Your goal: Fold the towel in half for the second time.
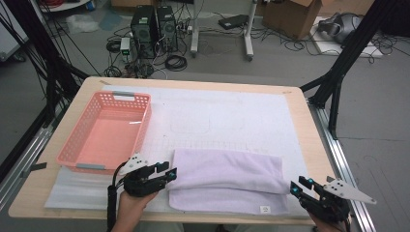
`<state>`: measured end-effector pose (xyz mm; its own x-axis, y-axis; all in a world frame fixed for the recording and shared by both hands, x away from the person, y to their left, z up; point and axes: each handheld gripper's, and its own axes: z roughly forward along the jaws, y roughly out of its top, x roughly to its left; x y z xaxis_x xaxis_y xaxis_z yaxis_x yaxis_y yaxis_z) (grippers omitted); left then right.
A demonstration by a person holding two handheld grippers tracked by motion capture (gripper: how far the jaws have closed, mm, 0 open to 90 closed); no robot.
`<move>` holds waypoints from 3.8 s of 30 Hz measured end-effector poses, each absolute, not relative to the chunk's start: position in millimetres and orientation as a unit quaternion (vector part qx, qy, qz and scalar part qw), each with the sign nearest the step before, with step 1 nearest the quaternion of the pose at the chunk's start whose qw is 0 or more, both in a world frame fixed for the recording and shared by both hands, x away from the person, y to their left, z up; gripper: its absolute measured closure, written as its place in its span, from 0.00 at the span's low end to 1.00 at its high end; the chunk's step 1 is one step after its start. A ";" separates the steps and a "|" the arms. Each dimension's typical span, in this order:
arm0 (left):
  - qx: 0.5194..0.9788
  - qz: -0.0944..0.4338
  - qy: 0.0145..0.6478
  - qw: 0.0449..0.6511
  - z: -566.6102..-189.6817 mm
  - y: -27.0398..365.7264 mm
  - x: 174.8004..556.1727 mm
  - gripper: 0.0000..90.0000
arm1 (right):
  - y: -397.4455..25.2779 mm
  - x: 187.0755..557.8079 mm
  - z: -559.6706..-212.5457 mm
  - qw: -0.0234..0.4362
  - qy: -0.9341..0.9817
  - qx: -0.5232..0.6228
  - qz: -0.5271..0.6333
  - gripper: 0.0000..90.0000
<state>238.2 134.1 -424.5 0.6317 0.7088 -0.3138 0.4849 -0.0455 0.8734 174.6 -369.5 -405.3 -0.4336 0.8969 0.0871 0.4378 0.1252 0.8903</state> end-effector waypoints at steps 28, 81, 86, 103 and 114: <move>0.734 0.104 0.434 0.512 -439.1 121.8 261.1 0.50 | -357.6 211.7 -418.5 0.227 0.746 0.467 0.417 0.59; 0.718 0.157 0.485 0.473 -418.9 98.7 358.2 0.91 | -335.2 326.3 -425.9 0.225 0.724 0.512 0.404 0.91; 0.719 0.149 0.496 0.464 -427.0 96.1 369.1 0.87 | -330.8 341.2 -425.6 0.232 0.724 0.517 0.393 0.87; 0.730 0.107 0.463 0.491 -429.9 99.1 319.5 0.52 | -350.5 292.7 -433.1 0.199 0.724 0.521 0.406 0.58; 0.742 0.111 0.477 0.458 -442.9 104.8 292.1 0.51 | -353.9 255.7 -441.2 0.189 0.731 0.514 0.407 0.64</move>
